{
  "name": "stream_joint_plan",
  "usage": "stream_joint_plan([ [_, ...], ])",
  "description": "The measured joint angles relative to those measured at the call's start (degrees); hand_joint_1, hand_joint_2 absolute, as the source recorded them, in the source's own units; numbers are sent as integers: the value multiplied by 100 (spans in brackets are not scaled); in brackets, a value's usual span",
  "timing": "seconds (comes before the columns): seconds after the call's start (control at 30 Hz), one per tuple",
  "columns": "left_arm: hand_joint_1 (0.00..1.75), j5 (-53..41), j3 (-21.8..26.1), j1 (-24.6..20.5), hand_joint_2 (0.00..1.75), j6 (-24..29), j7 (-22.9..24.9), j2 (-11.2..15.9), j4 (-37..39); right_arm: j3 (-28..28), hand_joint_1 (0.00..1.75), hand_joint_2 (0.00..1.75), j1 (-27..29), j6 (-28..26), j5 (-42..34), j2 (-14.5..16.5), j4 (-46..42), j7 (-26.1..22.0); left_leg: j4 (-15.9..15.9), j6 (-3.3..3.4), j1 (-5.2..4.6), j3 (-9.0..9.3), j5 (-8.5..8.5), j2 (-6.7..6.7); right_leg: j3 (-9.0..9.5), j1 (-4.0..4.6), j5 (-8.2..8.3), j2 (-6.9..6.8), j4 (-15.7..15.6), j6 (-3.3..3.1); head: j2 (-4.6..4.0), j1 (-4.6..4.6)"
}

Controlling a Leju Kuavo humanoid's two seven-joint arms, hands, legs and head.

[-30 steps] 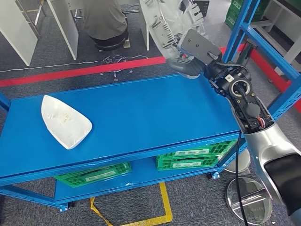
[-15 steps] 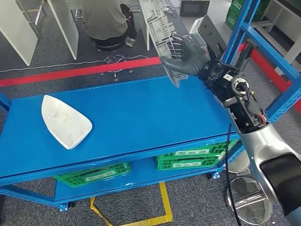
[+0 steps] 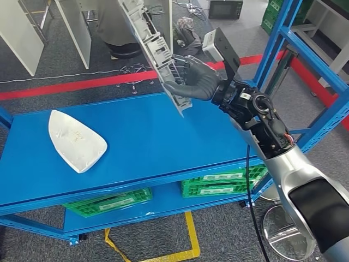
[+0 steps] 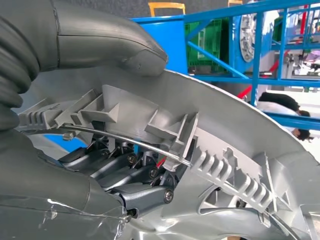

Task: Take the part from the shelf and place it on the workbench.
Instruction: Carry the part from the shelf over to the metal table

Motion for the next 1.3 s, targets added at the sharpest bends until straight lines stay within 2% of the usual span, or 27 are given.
stream_joint_plan([
  [0.07,0,-3,1,-2,175,-3,0,0,0,21,175,175,0,11,-3,26,16,1,0,0,0,0,0,0,0,0,0,0,0,0,0,1],
  [0.2,0,-21,2,-5,0,-9,0,0,0,58,175,175,1,50,-7,62,47,9,0,0,-1,0,0,0,0,0,0,1,-1,0,0,2],
  [0.67,0,-78,4,-82,0,-75,-9,-1,0,312,175,175,0,77,298,343,225,-207,0,-1,3,0,0,1,-1,1,0,3,0,0,0,-3],
  [0.83,0,-115,50,-84,0,-95,-34,0,0,393,175,175,41,-310,138,420,141,-184,0,-1,4,0,1,1,-2,3,-1,1,0,0,0,0],
  [1.0,0,-106,79,-69,0,171,-133,2,0,360,175,175,204,-686,114,420,-34,-167,0,-1,1,1,0,2,-2,2,0,5,-2,0,0,3],
  [1.3,0,-131,83,-58,0,243,-200,0,0,273,175,175,469,-945,133,420,-357,-171,1,-1,0,1,0,2,-2,1,0,5,-3,0,0,2],
])
